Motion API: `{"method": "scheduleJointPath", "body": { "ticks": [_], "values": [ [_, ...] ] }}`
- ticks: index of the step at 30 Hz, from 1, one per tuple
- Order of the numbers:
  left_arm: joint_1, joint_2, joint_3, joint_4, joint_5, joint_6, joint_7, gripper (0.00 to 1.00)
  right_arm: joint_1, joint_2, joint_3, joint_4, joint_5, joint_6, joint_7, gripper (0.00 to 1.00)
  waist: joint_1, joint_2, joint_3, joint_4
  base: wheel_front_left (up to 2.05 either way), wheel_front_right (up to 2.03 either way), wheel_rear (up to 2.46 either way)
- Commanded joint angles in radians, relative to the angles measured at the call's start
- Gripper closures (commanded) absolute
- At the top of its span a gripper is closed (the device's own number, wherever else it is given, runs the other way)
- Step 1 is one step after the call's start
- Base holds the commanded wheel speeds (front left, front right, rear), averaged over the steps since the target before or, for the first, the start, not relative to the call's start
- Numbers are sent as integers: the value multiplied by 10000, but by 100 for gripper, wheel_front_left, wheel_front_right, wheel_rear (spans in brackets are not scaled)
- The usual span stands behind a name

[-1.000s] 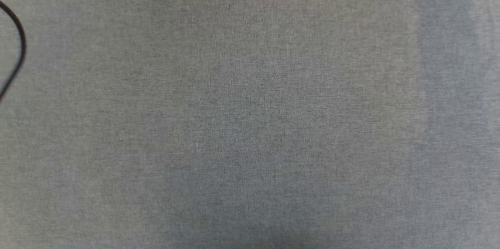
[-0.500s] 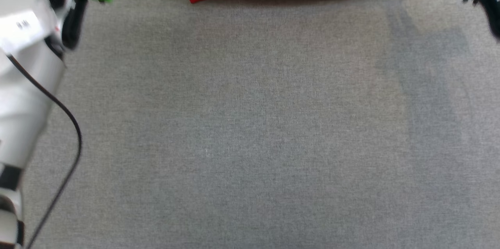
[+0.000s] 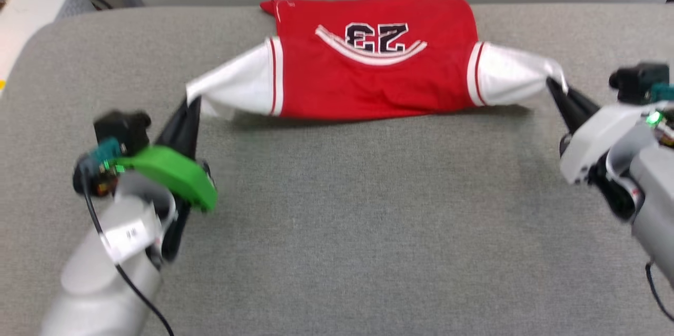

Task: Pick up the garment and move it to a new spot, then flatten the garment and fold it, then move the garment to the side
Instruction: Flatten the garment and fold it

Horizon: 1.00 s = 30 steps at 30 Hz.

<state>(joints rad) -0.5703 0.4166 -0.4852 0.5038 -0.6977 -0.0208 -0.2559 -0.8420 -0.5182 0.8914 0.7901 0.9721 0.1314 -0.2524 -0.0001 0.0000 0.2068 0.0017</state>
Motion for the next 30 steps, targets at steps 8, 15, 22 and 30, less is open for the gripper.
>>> {"method": "scheduleJointPath", "body": {
  "ticks": [8,15,22,30],
  "values": [
    [2956,-475,996,-564,680,-204,-58,100,2865,-405,-949,-1008,-552,-7,-92,100,1,0,-1201,130,0,0,0],
    [4696,-758,1940,-936,1120,-237,-58,100,5147,-677,-2406,-1760,-1427,-7,-92,100,1,0,-1390,136,0,0,0],
    [6006,-989,2671,-1122,1600,-261,-58,100,7503,-696,-4031,-2604,-2249,-7,-93,100,1,0,-1497,254,0,0,0],
    [6469,-1272,2992,-1237,2040,-290,-58,100,9056,-334,-5217,-3231,-2699,-7,180,100,1,0,-1434,378,0,0,0]
  ]
}}
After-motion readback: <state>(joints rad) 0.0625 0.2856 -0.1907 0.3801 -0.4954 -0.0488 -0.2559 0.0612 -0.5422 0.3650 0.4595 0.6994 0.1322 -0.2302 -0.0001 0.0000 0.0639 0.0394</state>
